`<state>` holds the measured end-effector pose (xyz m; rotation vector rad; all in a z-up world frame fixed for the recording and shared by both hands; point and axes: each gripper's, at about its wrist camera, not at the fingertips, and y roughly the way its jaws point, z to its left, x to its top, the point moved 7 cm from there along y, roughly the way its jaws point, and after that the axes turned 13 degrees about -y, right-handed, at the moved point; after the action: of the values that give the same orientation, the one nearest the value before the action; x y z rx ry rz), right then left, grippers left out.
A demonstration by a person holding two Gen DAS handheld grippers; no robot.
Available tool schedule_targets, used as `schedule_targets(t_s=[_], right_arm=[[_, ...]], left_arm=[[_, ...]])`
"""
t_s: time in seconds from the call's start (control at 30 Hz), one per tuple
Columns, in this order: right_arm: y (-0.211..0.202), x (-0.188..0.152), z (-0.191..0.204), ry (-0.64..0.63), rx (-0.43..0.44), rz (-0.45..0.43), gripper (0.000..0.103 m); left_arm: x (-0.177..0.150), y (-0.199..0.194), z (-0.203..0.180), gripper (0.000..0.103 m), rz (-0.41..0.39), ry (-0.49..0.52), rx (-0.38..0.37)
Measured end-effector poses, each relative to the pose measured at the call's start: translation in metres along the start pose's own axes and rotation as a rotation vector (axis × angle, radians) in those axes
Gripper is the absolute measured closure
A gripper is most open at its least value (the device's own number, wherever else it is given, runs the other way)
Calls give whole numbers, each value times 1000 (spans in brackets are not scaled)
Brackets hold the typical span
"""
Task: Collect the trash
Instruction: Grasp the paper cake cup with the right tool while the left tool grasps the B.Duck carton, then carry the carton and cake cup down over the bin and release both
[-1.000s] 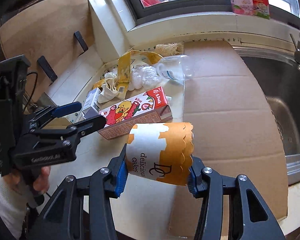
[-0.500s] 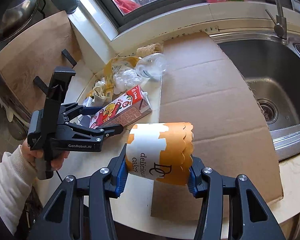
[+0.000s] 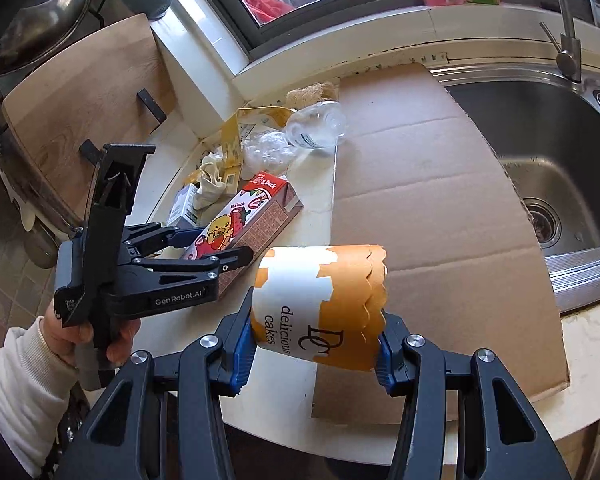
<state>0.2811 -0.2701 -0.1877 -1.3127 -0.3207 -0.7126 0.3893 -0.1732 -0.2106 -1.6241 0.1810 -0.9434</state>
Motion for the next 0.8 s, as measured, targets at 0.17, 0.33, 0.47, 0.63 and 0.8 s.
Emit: schedule_targets(t_s=[0.17,0.33,0.47,0.63,0.8], right_arm=[[-11,5,8,-22,20,-13,54],[-33,18,18,-56,39,-47,54],[-58,33,26,-84,56,-82,54],[-96,42,42,-134,85,-133,54],[-131,36,62,-183,127,-158,54]], left_arm=[[-12,-38,-5,52,-51,-84,44],[-14,-91,-9,52,-122,-152,84],[-12,-140,-10,52,-184,-209,109],[-23,-193,-14,52,-253,-267,139],[-49,-238,-17,52,-285,-333,163]])
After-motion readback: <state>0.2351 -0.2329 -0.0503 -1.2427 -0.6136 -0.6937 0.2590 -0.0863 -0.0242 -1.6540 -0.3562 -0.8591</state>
